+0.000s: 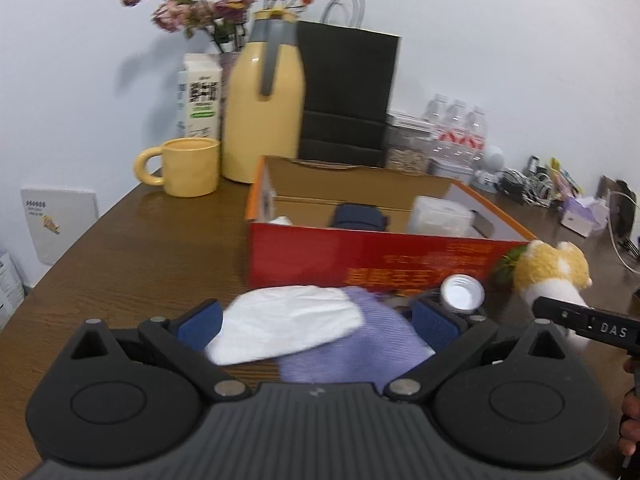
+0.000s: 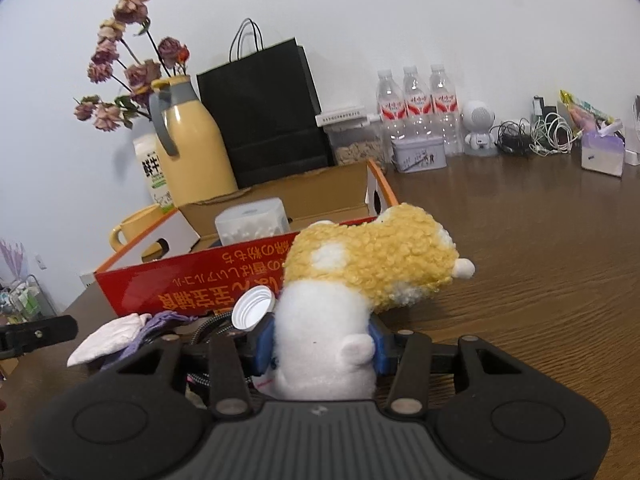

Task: Organize objects
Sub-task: 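Grasp the plush toy with the right gripper while the left grasps the sparkly bag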

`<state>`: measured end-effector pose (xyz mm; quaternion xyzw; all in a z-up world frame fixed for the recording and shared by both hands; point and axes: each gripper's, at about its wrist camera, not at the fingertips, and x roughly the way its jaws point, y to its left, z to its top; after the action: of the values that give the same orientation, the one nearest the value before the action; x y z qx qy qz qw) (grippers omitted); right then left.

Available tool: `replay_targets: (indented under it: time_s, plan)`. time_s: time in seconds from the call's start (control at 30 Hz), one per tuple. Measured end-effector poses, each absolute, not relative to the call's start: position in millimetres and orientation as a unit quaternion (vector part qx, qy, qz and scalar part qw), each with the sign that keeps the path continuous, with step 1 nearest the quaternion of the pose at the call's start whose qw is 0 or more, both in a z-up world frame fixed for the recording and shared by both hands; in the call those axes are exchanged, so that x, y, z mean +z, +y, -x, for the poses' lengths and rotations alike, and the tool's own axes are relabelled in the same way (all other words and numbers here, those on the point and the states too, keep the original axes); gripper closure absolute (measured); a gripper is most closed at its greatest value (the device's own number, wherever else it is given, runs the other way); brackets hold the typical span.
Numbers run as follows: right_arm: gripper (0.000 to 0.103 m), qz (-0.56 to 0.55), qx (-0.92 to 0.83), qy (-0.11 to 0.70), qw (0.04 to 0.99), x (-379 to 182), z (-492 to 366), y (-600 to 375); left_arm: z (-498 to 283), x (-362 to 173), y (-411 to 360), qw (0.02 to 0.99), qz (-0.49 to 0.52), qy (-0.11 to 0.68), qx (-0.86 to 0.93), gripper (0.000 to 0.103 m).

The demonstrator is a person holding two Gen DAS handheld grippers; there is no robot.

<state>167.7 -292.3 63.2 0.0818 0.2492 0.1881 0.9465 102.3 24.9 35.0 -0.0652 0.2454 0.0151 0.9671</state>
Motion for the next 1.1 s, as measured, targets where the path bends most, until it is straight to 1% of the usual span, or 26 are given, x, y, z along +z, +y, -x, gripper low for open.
replay_targets:
  time_s: [0.27,0.6,0.7,0.77,0.8,0.9,0.93,0.97,1.0,1.07,1.1]
  plan:
    - [0.058,-0.067,0.215,0.23,0.947,69.0,-155.6,-315.5,-97.9,40.6,-26.4,0.967,0.039,0.249,-0.024,0.0]
    - [0.058,-0.038,0.247,0.212,0.945,77.2,-146.3,-337.1,-103.7,21.3,-74.4,0.958,0.005,0.282,-0.053,0.0]
    - [0.058,-0.039,0.25,0.212,0.944,75.6,-144.8,-341.2,-106.9,15.8,-83.0,0.955,-0.003,0.29,-0.059,0.005]
    - [0.058,-0.038,0.252,0.213,0.943,74.4,-143.9,-343.5,-108.9,13.3,-86.2,0.953,-0.005,0.295,-0.062,0.01]
    - [0.058,-0.038,0.253,0.213,0.943,74.0,-143.5,-344.5,-109.2,12.1,-87.4,0.953,-0.007,0.296,-0.063,0.011]
    - [0.058,-0.037,0.257,0.214,0.942,72.1,-143.3,-345.9,-110.4,8.7,-89.4,0.951,-0.009,0.302,-0.064,0.021]
    - [0.058,-0.035,0.258,0.215,0.941,71.6,-143.3,-346.1,-111.1,7.8,-89.8,0.95,-0.009,0.304,-0.065,0.029]
    - [0.058,-0.033,0.259,0.215,0.941,71.5,-143.2,-345.8,-111.9,6.9,-90.3,0.949,-0.008,0.307,-0.067,0.042]
    - [0.058,-0.032,0.26,0.215,0.941,71.2,-142.9,-345.8,-112.7,5.5,-90.3,0.948,-0.007,0.311,-0.067,0.05]
    - [0.058,-0.031,0.263,0.216,0.94,71.0,-143.1,-345.4,-113.1,4.4,-90.5,0.948,-0.005,0.312,-0.068,0.055]
    - [0.058,-0.032,0.264,0.216,0.939,70.8,-143.1,-345.3,-112.6,5.2,-90.3,0.948,-0.004,0.31,-0.07,0.056]
